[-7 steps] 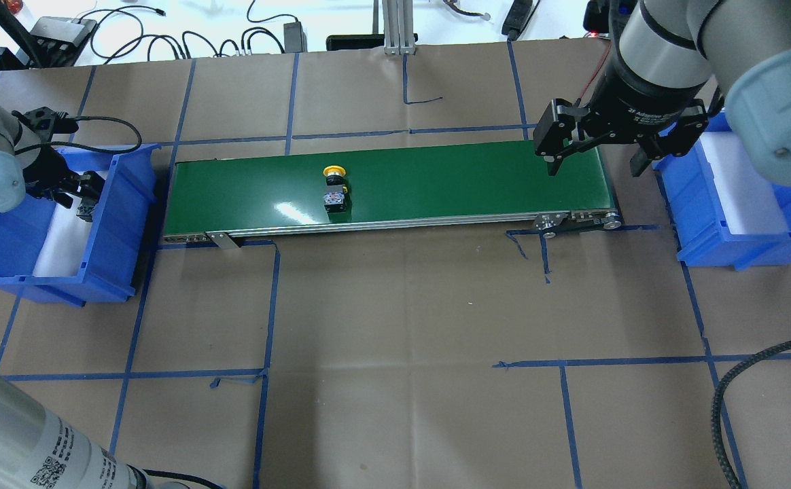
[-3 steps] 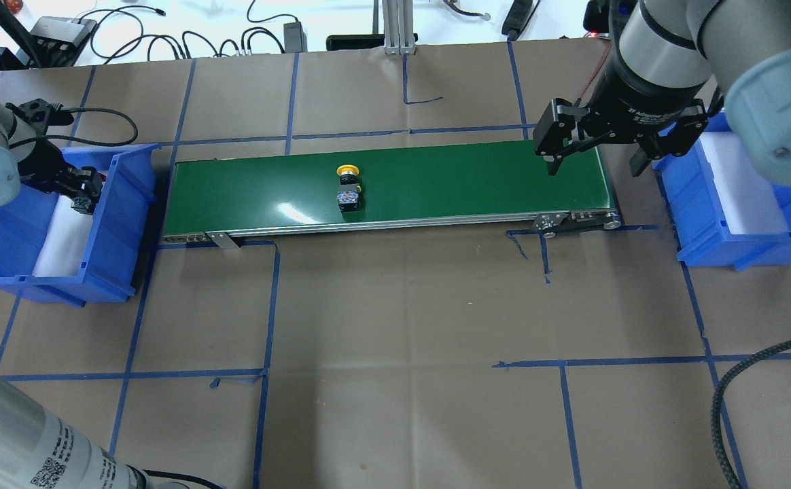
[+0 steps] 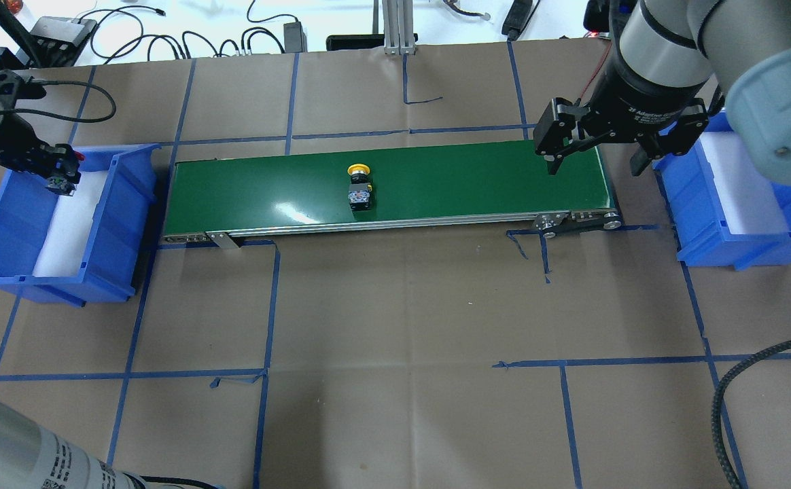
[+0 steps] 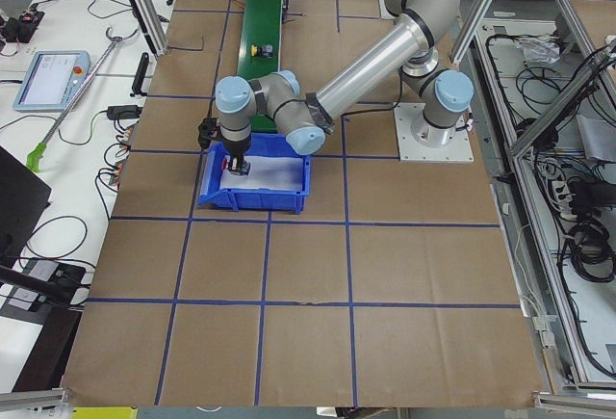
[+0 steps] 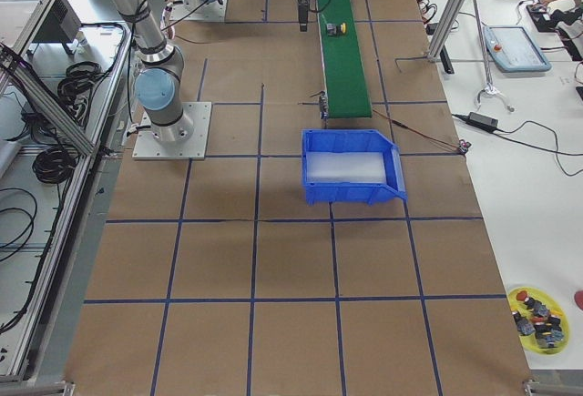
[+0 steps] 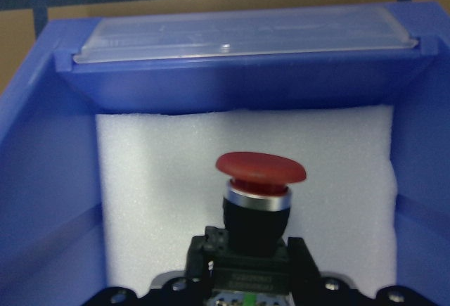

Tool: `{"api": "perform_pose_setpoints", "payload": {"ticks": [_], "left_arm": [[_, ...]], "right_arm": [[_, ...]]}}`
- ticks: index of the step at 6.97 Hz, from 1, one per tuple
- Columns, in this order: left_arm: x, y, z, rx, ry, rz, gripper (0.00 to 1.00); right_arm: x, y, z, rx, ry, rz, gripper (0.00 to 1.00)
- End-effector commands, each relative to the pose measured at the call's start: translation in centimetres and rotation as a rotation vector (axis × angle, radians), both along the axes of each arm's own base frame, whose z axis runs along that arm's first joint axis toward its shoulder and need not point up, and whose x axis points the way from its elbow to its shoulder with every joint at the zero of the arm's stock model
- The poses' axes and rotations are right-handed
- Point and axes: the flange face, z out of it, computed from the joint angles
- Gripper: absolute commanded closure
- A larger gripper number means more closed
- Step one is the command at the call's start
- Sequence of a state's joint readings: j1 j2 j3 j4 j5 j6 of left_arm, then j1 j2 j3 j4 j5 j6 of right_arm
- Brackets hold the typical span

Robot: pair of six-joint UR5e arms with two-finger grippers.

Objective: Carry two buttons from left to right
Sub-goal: 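Lower the left gripper into the bin and grasp the red-capped button, then carry the red button onto the conveyor and release it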

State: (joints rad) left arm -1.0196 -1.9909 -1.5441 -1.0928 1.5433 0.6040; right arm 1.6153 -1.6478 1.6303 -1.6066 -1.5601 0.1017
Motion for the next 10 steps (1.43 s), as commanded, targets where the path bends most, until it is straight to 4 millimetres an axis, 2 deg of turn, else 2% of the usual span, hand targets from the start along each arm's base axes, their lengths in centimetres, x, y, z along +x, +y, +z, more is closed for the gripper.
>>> {"api": "perform_pose_setpoints", "payload": {"ticks": [1,2,4,5,7,9,10], "left_arm": [[0.4,1.6,7.4,0.052,0.027,0.018,0.88],[0.0,2.0,9.4,0.061,0.03,0.023,0.88],[-1.6,1.7,9.4,0.066,0.037,0.067,0.88],[-4.0,1.0,9.7,0.062,0.037,0.094,0.88],[-11.8,-0.3,10.0,0.061,0.041,0.149,0.88],[-19.0,-0.6,10.1,0.063,0.045,0.209,0.88],[-21.9,-1.1,9.0,0.075,0.052,0.232,0.88]], "right_arm": [[0.0,0.0,0.1,-0.004,0.0,0.001,0.0],[-0.1,-0.1,0.1,-0.004,0.0,-0.001,0.0],[-0.1,-0.1,-0.1,-0.001,0.0,0.0,0.0],[-0.1,-0.1,-0.1,-0.001,0.0,0.004,0.0],[-0.3,-0.2,-0.1,-0.001,0.002,0.003,0.0],[-0.3,-0.1,-0.3,0.004,0.001,0.004,0.0],[-0.3,-0.1,-0.3,0.004,0.002,0.003,0.0]]}}
